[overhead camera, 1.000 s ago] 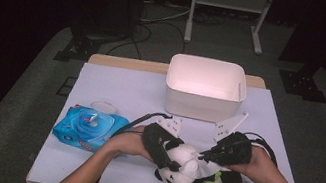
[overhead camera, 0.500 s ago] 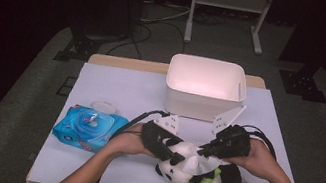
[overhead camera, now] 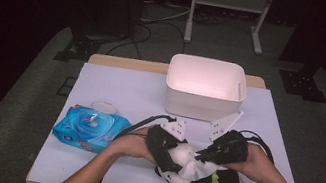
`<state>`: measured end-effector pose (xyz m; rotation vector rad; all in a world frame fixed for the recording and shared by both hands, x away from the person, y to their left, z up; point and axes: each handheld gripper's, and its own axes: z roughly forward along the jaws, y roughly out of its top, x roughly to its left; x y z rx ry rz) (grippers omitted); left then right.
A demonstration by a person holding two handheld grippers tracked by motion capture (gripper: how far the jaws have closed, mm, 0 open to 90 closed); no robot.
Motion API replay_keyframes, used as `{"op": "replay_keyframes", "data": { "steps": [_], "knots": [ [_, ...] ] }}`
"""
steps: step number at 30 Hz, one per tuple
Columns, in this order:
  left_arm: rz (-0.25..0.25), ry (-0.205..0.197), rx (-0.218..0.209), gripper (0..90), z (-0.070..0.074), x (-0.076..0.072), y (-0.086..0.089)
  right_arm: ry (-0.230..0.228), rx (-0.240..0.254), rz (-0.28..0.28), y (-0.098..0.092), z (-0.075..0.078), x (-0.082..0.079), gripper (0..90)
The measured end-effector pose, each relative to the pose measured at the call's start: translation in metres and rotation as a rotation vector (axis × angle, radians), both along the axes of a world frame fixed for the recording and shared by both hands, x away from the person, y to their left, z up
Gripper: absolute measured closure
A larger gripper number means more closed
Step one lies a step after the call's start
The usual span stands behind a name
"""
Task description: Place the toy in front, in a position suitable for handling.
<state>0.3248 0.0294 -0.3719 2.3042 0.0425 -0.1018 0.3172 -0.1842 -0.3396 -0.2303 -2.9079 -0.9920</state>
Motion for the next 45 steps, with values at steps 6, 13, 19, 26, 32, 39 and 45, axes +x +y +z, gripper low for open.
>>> {"op": "replay_keyframes", "data": {
  "steps": [6, 13, 19, 26, 32, 39, 45],
  "knots": [
    [0.046, -0.044, -0.018, 45.3, 0.004, -0.001, 0.005, -0.011, 0.014, -0.034, -0.008, 0.003, 0.003, 84.5],
    [0.146, -0.133, -0.039, 46.3, 0.013, 0.002, 0.016, -0.055, -0.009, -0.069, -0.009, 0.017, 0.01, 84.5],
    [0.183, -0.155, -0.05, 43.5, 0.01, -0.004, 0.027, -0.073, -0.011, -0.088, -0.017, 0.025, 0.013, 84.5],
    [0.144, -0.085, -0.099, 33.9, 0.002, -0.014, 0.041, -0.07, 0.004, -0.075, -0.025, 0.021, 0.0, 84.5],
    [0.152, -0.062, -0.114, 30.3, 0.004, -0.016, 0.044, -0.083, -0.005, -0.075, -0.029, 0.022, -0.008, 84.6],
    [0.134, -0.105, -0.107, 39.8, 0.006, -0.018, 0.039, -0.091, -0.018, -0.056, -0.015, 0.025, -0.007, 84.8],
    [0.119, -0.123, -0.094, 38.1, 0.008, -0.021, 0.031, -0.104, -0.023, -0.044, 0.009, 0.022, 0.003, 77.9]
  ]
}}
